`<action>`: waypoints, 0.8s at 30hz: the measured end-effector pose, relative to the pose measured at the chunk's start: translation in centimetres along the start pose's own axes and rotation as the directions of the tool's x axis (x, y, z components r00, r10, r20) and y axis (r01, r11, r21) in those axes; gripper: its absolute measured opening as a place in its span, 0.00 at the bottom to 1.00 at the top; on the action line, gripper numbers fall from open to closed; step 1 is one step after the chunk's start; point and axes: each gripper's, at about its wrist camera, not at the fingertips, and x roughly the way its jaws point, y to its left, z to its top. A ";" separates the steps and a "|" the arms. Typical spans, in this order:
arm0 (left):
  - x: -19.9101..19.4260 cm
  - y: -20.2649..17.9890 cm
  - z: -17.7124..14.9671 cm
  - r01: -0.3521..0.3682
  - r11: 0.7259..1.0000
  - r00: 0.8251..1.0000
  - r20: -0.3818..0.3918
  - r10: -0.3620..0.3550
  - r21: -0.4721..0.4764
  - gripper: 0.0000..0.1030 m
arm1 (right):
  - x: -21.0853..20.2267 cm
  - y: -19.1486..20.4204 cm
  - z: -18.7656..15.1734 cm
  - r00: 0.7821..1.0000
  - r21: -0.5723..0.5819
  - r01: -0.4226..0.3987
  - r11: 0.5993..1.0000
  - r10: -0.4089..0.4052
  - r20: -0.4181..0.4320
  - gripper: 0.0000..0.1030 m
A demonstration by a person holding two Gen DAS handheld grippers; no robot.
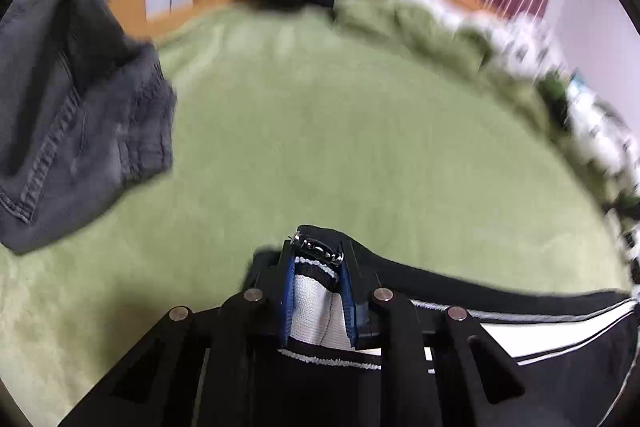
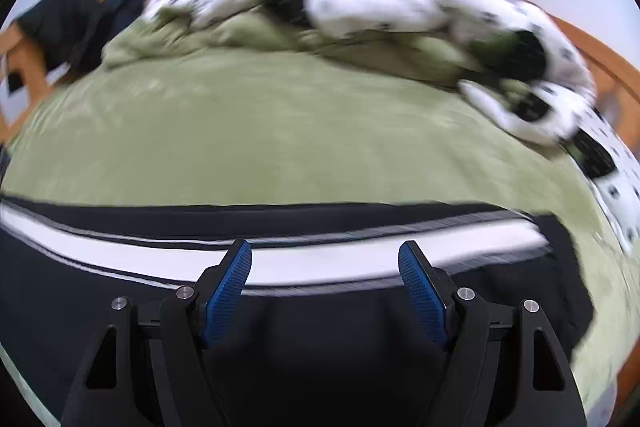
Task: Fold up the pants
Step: 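Grasp the white-striped edge with both grippers and pull it open flat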
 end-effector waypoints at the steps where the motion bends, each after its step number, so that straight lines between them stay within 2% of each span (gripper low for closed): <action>1: -0.7 0.5 -0.1 0.013 1.000 1.000 0.020 -0.012 -0.012 0.18 | 0.4 1.0 0.3 1.000 -0.027 -0.014 1.000 0.014 0.004 0.73; 4: 0.7 1.8 -0.8 0.011 0.998 0.999 -0.033 -0.013 -0.062 0.18 | 1.1 4.7 1.3 0.995 -0.115 -0.084 0.990 0.089 0.037 0.73; 6: 1.2 2.3 -1.1 0.020 0.997 0.999 -0.038 -0.023 -0.076 0.19 | 2.2 7.0 2.0 0.992 -0.189 -0.110 0.976 0.119 0.036 0.73; 9: 0.6 2.2 -0.9 0.033 0.997 0.999 -0.020 -0.035 -0.069 0.19 | 4.2 9.2 2.7 0.990 -0.285 -0.136 0.949 0.137 -0.015 0.73; 10: 0.5 2.3 -0.9 0.039 0.997 0.999 -0.022 -0.040 -0.071 0.19 | 5.2 9.7 2.8 0.986 -0.311 -0.168 0.936 0.158 -0.056 0.73; 12: 0.5 2.7 -1.0 0.054 0.995 0.998 -0.028 -0.056 -0.080 0.19 | 7.1 10.0 2.8 0.982 -0.347 -0.181 0.920 0.148 -0.121 0.70; 13: 0.5 2.8 -0.9 0.063 0.994 0.997 -0.029 -0.066 -0.085 0.19 | 7.8 10.0 2.5 0.977 -0.356 -0.198 0.913 0.152 -0.153 0.62; 14: 0.5 3.0 -0.8 0.076 0.993 0.997 -0.027 -0.079 -0.094 0.19 | 8.4 9.8 2.2 0.965 -0.352 -0.240 0.905 0.183 -0.187 0.45; 15: 0.3 3.3 -0.9 0.090 0.990 0.995 -0.022 -0.093 -0.105 0.19 | 8.4 9.8 2.0 0.957 -0.344 -0.270 0.899 0.210 -0.202 0.38; 16: 0.2 3.3 -0.9 0.097 0.989 0.995 -0.019 -0.100 -0.109 0.19 | 8.2 9.8 1.8 0.953 -0.344 -0.285 0.895 0.225 -0.204 0.29; 17: 0.1 3.3 -0.9 0.101 0.989 0.995 -0.016 -0.103 -0.109 0.19 | 8.2 9.9 1.8 0.952 -0.351 -0.287 0.891 0.226 -0.205 0.12; 18: 0.0 3.2 -1.0 0.103 0.989 0.994 -0.012 -0.104 -0.107 0.19 | 7.9 10.2 1.8 0.956 -0.371 -0.275 0.887 0.212 -0.200 0.05; 22: -1.3 3.1 -0.7 0.125 0.987 0.992 0.035 -0.122 -0.099 0.19 | 5.1 9.7 3.1 0.966 -0.361 -0.259 0.896 0.242 -0.090 0.03; 24: -1.0 2.6 -0.4 0.093 0.992 0.995 0.029 -0.090 -0.086 0.19 | 5.0 9.4 3.5 0.964 -0.337 -0.266 0.903 0.258 -0.071 0.03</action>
